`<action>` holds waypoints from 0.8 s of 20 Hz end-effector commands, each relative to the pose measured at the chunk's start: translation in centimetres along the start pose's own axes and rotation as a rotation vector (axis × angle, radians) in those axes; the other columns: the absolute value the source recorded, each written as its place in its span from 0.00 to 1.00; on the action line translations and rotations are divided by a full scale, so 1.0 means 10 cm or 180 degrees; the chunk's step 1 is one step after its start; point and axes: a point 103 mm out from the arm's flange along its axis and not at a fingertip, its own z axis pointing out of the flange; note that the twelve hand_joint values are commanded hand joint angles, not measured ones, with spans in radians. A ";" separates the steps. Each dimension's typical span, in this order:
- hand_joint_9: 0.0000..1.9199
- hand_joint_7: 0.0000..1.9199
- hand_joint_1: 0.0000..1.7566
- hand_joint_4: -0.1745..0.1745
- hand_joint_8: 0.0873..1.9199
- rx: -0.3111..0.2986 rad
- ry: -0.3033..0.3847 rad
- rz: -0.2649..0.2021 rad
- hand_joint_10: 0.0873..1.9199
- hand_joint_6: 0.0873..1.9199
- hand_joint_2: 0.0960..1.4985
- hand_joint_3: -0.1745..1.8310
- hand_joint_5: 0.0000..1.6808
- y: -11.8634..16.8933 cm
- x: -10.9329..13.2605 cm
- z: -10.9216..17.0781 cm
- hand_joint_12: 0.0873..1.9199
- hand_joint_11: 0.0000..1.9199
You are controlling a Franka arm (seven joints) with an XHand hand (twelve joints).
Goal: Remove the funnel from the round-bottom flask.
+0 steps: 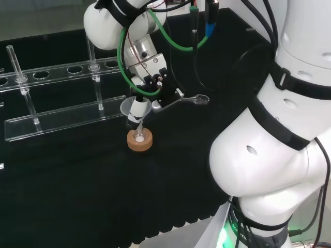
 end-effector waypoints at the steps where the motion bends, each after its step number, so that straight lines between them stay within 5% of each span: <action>1: 0.01 0.24 0.42 0.40 0.28 -0.0163 0.0088 0.0039 0.48 0.00 0.41 0.10 0.25 -0.01 -0.02 -0.03 0.57 0.00; 6: 0.06 0.31 0.44 0.43 0.24 -0.0235 0.0119 0.0044 0.48 0.00 0.41 0.10 0.31 -0.02 -0.01 -0.04 0.68 0.00; 16: 0.09 0.39 0.47 0.45 0.21 -0.0230 0.0108 0.0009 0.46 0.00 0.41 0.11 0.37 -0.04 0.03 -0.02 0.68 0.00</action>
